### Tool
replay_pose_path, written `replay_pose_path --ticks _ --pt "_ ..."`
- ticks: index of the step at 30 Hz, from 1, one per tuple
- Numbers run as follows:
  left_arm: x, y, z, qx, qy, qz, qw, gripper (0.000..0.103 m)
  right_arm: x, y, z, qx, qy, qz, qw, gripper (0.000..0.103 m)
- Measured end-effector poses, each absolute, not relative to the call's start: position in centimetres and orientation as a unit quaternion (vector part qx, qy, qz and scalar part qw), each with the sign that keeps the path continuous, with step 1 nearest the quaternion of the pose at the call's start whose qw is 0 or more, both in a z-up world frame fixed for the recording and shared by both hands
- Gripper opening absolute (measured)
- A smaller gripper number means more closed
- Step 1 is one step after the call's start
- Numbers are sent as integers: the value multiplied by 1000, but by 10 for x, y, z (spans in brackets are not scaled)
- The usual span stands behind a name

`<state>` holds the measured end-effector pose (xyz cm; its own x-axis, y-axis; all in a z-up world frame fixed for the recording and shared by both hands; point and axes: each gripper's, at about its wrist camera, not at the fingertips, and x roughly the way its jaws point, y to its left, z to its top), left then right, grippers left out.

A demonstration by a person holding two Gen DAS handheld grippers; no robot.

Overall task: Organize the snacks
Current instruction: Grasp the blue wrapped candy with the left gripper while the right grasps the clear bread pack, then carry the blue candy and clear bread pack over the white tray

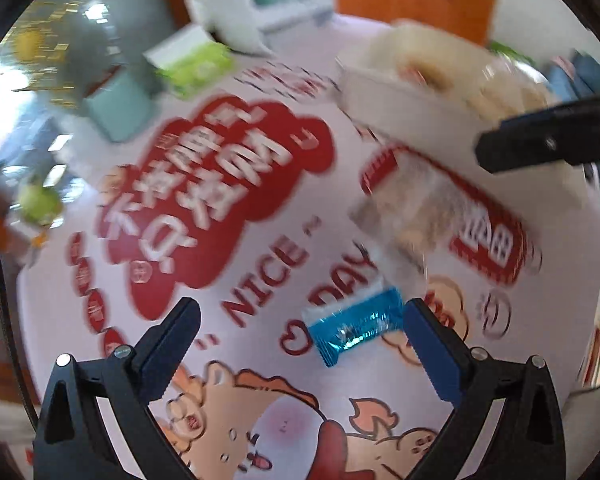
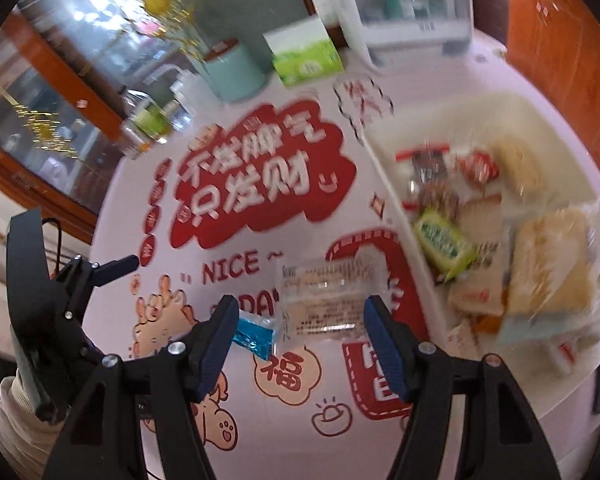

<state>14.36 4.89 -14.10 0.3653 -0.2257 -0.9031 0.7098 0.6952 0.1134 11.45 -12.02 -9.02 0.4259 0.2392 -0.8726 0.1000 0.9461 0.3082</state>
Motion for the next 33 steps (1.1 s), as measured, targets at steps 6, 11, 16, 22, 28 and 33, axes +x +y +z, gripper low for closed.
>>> replay_pose_path --ticks 6,11,16,22,28,33 --pt "150 42 -191 280 487 -355 747 101 124 -104 -140 178 575 -2 798 66" --pt "156 37 -205 274 481 -379 742 101 136 -92 -161 150 585 -28 797 85" --pt "165 31 -212 259 486 -390 738 100 148 -90 -173 95 578 -49 809 92" --pt "166 28 -221 259 497 -391 730 94 160 -91 -192 78 593 -43 800 100" --pt "160 38 -220 258 493 -382 738 84 165 -81 -204 46 606 -41 793 103" --pt "160 45 -213 236 494 -368 751 44 166 -87 -212 73 617 -40 783 95"
